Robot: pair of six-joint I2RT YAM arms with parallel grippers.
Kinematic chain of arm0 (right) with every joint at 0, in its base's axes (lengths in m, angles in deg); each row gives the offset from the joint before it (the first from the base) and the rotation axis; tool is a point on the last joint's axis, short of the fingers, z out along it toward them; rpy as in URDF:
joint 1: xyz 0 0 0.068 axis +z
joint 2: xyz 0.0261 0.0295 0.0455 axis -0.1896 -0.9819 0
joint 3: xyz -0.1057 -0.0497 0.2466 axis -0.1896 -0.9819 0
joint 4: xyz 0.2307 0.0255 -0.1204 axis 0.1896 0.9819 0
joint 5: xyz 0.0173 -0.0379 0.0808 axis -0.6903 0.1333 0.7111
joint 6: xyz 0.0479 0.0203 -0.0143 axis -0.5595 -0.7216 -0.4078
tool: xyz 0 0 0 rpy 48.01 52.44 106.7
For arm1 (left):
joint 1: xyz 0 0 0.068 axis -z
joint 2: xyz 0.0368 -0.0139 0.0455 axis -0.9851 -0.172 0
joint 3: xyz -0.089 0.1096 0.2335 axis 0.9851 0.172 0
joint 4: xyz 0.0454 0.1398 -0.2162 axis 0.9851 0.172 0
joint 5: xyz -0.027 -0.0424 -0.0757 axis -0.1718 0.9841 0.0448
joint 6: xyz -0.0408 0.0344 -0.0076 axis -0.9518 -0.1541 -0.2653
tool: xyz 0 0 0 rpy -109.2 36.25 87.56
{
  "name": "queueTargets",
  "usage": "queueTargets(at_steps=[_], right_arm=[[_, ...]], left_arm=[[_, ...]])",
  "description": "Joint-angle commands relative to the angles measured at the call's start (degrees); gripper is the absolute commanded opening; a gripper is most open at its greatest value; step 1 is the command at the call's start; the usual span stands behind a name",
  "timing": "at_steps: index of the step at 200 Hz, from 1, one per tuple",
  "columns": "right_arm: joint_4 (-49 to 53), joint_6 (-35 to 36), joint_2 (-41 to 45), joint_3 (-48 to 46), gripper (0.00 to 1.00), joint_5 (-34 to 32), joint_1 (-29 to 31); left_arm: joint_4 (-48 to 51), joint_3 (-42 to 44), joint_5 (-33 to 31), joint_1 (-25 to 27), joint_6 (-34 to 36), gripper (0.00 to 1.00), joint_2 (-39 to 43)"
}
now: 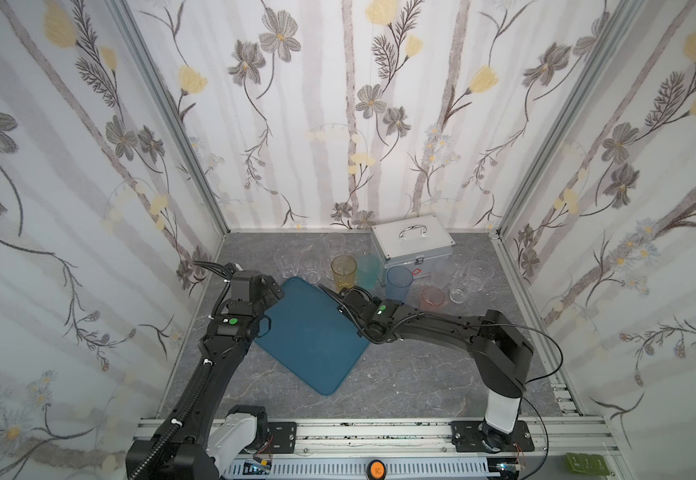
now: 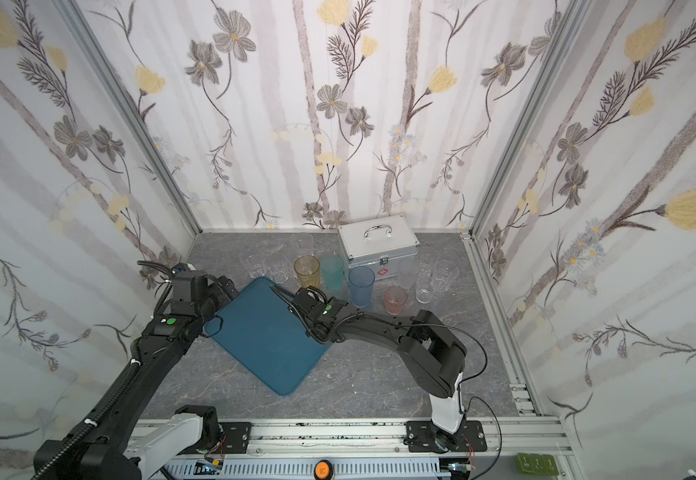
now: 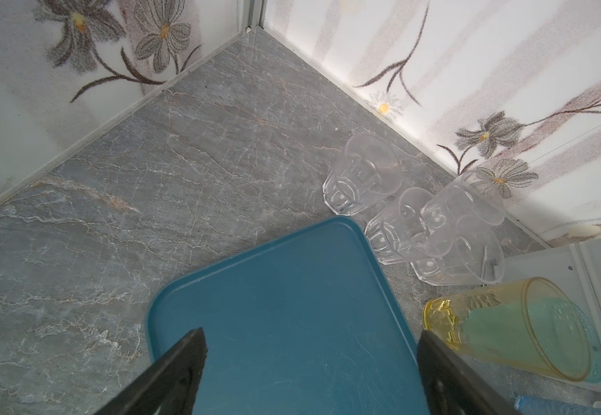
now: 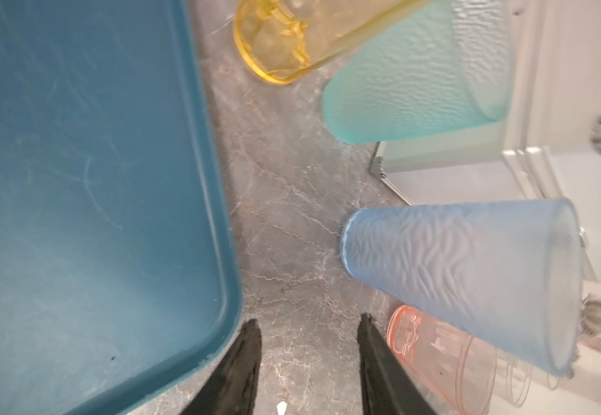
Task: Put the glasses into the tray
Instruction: 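Drag and rotate the teal tray toward the table center with the right gripper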
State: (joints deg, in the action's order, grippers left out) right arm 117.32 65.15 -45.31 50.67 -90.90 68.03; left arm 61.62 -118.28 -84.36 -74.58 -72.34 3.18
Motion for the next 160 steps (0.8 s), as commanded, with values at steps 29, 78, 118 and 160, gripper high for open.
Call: queueTargets(at_steps=[29,78,118,160], right_arm=[[0.09,-33.72,10.41,-7.02,0.51,15.15,-2.03],[-13.71,-48.89,13.91,-18.43,0.58,32.14,-4.42],[-23.42,-56.98,11.98,-23.74,0.63,38.70,-4.71],[-30.50,-61.77,10.07,-27.67,0.63,41.94,-4.72]], left_arm=[[-4.52,3.15,-0.60,-0.04,0.90,0.96,-2.62],[-13.04,4.04,-1.76,-1.11,-1.48,1.00,-11.81],[-19.76,-0.27,2.13,-5.76,-3.59,1.00,-24.06],[-22.97,-5.11,10.38,-11.28,-5.06,1.00,-35.64]])
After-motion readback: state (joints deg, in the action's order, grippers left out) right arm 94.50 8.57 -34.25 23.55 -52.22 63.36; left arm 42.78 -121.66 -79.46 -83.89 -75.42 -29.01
